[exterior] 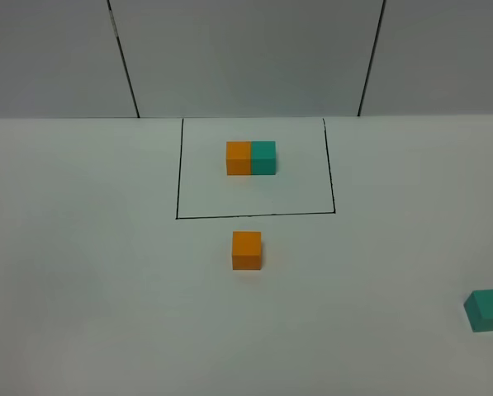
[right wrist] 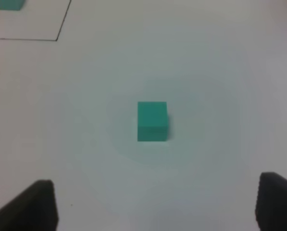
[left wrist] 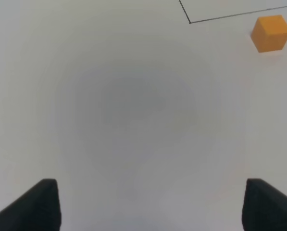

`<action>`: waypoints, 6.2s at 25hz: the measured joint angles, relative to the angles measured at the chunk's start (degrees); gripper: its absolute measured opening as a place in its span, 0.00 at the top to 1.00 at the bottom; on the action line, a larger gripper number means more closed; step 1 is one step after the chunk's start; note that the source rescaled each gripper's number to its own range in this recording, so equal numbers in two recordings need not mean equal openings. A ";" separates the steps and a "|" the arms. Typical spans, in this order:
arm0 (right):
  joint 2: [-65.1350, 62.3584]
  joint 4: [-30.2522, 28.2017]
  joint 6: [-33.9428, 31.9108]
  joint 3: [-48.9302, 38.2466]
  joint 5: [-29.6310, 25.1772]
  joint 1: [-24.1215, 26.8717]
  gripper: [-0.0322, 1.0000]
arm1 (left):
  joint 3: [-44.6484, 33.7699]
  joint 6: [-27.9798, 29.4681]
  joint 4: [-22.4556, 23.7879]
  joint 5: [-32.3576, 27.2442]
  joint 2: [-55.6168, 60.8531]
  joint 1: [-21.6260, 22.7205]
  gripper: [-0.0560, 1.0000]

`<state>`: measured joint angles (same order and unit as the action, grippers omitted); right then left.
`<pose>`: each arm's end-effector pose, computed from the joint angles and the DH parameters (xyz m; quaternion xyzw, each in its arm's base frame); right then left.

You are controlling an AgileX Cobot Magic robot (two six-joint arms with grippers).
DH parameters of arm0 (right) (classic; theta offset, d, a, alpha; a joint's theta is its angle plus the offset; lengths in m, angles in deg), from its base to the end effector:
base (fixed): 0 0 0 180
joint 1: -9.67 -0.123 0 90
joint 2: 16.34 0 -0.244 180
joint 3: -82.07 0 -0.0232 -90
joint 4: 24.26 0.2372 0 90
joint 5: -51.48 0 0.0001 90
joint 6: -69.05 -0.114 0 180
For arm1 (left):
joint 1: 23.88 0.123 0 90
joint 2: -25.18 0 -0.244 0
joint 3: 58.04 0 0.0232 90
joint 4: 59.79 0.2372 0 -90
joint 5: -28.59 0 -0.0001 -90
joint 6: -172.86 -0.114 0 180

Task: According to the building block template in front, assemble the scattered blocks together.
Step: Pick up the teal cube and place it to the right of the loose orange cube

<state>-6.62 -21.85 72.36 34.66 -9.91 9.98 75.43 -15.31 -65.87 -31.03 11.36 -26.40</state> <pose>0.0462 0.0040 0.2580 -0.0233 0.8590 0.0049 0.5114 0.0556 -0.0129 0.2622 0.0802 0.8609 -0.0283 0.5015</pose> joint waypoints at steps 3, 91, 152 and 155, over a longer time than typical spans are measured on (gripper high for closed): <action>0.00 0.00 0.00 0.00 0.00 0.00 0.29 | -0.24 -0.08 -0.01 -0.40 2.17 0.00 0.24; 0.00 0.00 0.00 0.00 0.00 0.00 0.29 | -0.26 0.02 -0.07 -0.40 5.04 0.00 0.25; 102.21 0.19 3.21 22.33 27.55 0.01 0.34 | -0.26 0.02 -0.02 -0.40 5.04 0.00 0.25; 103.38 0.19 2.91 22.50 27.27 0.01 0.46 | -0.26 0.02 -0.02 -0.40 5.04 0.00 0.25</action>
<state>96.77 -21.66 75.27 57.17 17.36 9.98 75.17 -15.29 -65.89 -31.43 16.40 -26.40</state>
